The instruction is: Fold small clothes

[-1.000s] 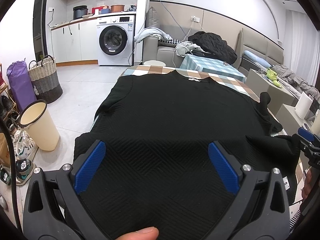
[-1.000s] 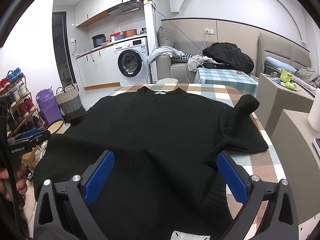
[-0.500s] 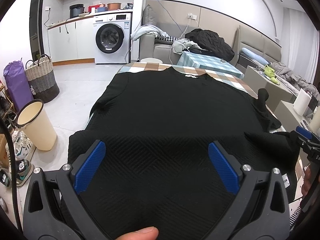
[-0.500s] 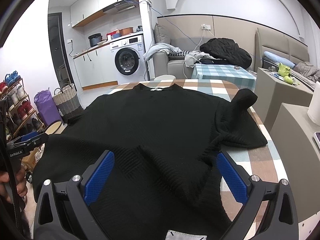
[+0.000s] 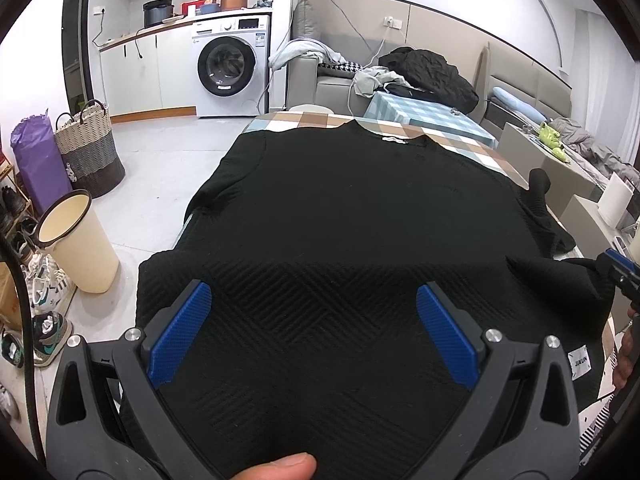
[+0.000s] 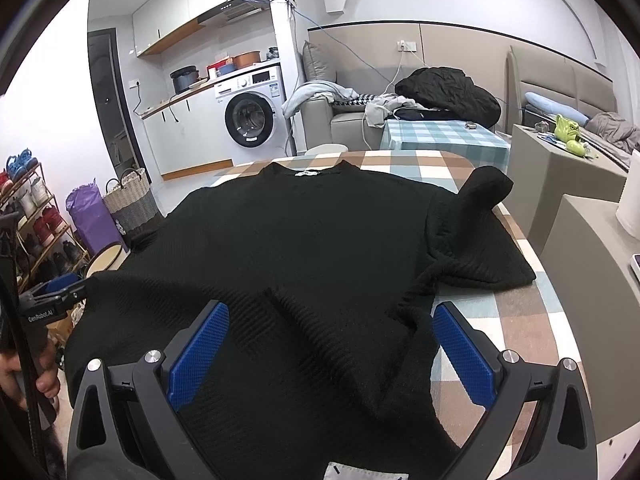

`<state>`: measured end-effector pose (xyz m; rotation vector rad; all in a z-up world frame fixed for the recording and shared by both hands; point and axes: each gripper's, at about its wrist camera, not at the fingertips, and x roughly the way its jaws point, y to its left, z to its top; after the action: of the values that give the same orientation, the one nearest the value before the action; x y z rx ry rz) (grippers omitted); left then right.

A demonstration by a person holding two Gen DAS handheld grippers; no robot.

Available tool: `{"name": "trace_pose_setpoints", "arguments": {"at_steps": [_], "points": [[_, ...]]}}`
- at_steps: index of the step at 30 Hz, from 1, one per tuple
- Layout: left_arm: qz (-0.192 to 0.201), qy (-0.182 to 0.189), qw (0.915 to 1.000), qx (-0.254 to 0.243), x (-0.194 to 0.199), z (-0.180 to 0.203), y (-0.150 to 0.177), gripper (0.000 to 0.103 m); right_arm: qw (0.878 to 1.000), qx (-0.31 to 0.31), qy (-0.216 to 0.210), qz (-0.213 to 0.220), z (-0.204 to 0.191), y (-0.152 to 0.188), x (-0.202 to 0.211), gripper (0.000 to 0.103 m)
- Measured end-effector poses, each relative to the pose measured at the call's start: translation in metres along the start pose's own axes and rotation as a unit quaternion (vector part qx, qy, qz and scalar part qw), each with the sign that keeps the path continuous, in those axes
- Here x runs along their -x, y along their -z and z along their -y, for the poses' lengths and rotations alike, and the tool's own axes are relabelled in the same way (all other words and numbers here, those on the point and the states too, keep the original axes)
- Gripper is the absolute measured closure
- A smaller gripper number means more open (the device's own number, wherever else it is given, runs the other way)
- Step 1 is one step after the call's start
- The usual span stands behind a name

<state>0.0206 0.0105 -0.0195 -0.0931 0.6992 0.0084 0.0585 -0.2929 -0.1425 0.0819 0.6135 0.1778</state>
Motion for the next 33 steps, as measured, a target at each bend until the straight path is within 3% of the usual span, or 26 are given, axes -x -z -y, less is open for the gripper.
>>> {"name": "trace_pose_setpoints", "arguments": {"at_steps": [15,25,33], "points": [[-0.014,-0.010,0.9998,-0.009,-0.010,0.001,-0.008,0.001,1.000,-0.022,-0.017,-0.011,0.006,-0.011,-0.005,0.000],[-0.060,-0.008,0.9970,-0.048,-0.024,0.043,-0.013,0.001,0.998,-0.052,-0.010,-0.033,0.017,-0.017,-0.017,0.000],[-0.089,0.005,0.9948,-0.050,-0.046,0.059,-0.016,0.001,0.997,-0.058,-0.001,-0.044,0.023,-0.022,-0.026,0.000]]}}
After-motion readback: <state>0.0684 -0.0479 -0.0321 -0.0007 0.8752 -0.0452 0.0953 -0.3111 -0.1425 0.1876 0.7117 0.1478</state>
